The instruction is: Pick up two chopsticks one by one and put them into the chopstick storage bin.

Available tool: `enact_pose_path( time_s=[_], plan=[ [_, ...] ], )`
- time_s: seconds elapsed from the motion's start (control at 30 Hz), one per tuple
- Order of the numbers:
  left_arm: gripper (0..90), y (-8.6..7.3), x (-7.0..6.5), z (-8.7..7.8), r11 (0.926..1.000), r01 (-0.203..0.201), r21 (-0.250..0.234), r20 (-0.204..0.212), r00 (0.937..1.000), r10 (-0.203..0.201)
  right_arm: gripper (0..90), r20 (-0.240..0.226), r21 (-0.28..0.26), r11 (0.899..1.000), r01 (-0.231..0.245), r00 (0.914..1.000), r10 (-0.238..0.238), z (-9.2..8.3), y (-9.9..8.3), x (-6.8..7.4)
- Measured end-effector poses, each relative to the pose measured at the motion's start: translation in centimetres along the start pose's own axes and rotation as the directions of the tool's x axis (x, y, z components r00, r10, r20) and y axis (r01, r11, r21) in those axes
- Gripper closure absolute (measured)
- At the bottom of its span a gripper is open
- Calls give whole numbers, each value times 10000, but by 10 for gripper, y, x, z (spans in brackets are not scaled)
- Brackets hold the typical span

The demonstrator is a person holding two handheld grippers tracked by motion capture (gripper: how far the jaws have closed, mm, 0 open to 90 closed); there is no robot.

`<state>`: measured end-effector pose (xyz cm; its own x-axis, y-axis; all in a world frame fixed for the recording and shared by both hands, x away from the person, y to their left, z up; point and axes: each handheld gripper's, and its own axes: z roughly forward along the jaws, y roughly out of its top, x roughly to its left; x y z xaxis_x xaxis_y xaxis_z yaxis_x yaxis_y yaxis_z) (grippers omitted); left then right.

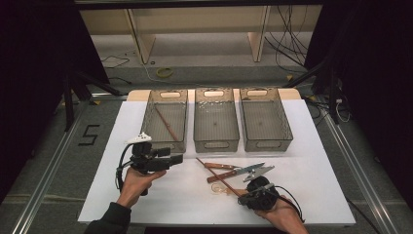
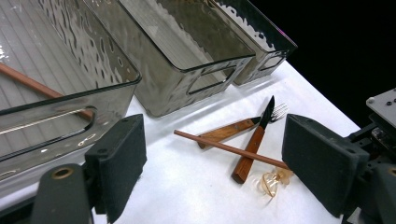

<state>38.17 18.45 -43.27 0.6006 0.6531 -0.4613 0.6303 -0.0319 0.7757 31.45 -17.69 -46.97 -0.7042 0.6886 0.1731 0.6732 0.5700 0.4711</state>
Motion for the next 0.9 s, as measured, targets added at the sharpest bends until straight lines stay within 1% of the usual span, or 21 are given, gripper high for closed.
enact_pose_path(
  time_s=[0.07, 0.13, 0.2, 0.3, 0.37, 0.4, 0.5, 0.57, 0.63, 0.7, 0.73, 0.77, 0.87, 0.9],
  plan=[
    [213, 0, 0, -1, 10000, 24, -28, 20, 10000, -24, 839, -90, -141, 9999, -47, 9999, 46, -2, 1, 1],
    [215, 1, 0, -2, 9999, 103, -74, 63, 9999, -103, 840, -28, -288, 9996, -41, 10000, 41, -4, 2, 2],
    [215, 1, 0, -2, 9998, 156, -115, 101, 9998, -155, 841, -103, -519, 9986, -28, 9999, 23, -8, 2, 2],
    [217, 2, -1, -2, 9995, 261, -165, 196, 9995, -257, 842, -235, -885, 9961, -26, 9997, 5, -14, 3, 3],
    [218, 2, -2, -2, 9998, 201, -84, 212, 9996, -199, 841, -280, -1075, 9942, 42, 9996, -72, -17, 4, 5],
    [218, 1, -3, -1, 9996, 272, -91, 229, 9994, -270, 841, -331, -1162, 9932, 18, 9994, -57, -18, 4, 5],
    [218, 1, -6, 0, 9993, 350, -106, 390, 9986, -346, 841, -356, -1489, 9889, 20, 9993, -74, -21, 6, 7],
    [218, 2, -9, 1, 9994, 331, -89, 454, 9984, -327, 841, -397, -1775, 9841, 31, 9992, -102, -23, 8, 7],
    [218, 3, -12, 2, 9990, 420, -147, 498, 9979, -413, 841, -357, -1986, 9800, 113, 9992, -188, -25, 10, 8],
    [219, 4, -15, 3, 9990, 423, -165, 583, 9974, -413, 841, -332, -2212, 9752, 89, 9993, -167, -26, 13, 9],
    [219, 4, -16, 4, 9990, 423, -153, 636, 9971, -412, 841, -322, -2290, 9733, 141, 9992, -220, -26, 14, 9],
    [219, 4, -18, 6, 9989, 453, -93, 683, 9967, -445, 841, -360, -2358, 9718, 96, 9992, -186, -26, 15, 10],
    [220, 2, -21, 11, 9976, 685, 21, 937, 9933, -684, 841, -393, -2519, 9676, 143, 9989, -250, -26, 19, 12],
    [220, 2, -22, 12, 9975, 702, 10, 982, 9927, -700, 841, -407, -2557, 9666, 190, 9987, -304, -26, 21, 12]
  ],
)
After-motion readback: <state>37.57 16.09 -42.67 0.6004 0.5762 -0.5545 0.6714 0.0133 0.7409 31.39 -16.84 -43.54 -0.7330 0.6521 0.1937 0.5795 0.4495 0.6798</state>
